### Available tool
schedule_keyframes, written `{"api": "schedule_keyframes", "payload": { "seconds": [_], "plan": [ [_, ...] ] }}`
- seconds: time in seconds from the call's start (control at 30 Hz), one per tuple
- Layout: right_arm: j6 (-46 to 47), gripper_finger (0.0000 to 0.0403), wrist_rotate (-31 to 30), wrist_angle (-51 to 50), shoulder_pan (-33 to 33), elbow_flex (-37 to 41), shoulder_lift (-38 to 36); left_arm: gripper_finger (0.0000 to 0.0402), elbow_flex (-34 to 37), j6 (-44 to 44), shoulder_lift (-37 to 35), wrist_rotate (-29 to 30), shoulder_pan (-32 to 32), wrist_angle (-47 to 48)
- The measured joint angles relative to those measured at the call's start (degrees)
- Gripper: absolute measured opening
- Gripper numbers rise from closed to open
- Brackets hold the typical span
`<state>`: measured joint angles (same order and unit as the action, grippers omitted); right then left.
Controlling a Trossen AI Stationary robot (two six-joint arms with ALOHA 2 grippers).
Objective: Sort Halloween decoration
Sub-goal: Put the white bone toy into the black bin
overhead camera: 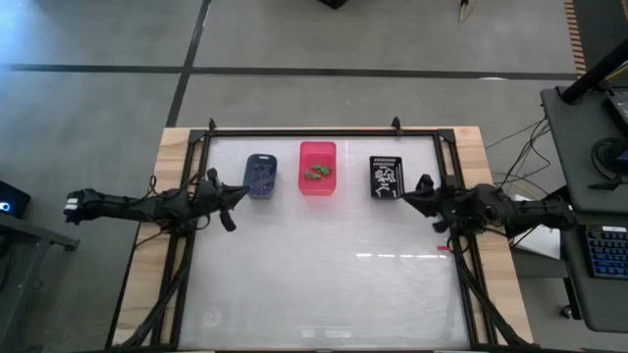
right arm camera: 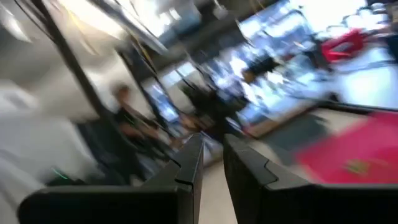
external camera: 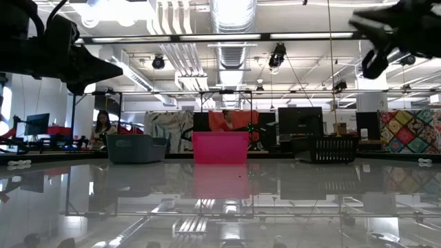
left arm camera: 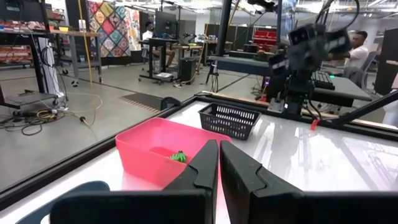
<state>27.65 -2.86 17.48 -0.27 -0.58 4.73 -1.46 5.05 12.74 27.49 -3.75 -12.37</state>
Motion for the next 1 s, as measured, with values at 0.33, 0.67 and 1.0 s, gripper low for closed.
{"api": "schedule_keyframes", "payload": {
  "seconds": [0.33,0.67,1.0],
  "plan": [
    [4.6,0.0054,5.6,-9.6,0.2,-11.9,5.5,0.0000,0.0,0.0,1.6,1.0,0.0,-1.0],
    [23.8,0.0054,-12.2,-62.0,0.1,-30.7,23.5,0.0000,-0.1,21.4,5.4,3.3,0.1,-19.2],
    [19.5,0.0054,-13.2,-63.1,0.1,-35.6,36.9,0.0000,-0.1,28.4,16.1,-1.2,0.0,-28.1]
  ]
}}
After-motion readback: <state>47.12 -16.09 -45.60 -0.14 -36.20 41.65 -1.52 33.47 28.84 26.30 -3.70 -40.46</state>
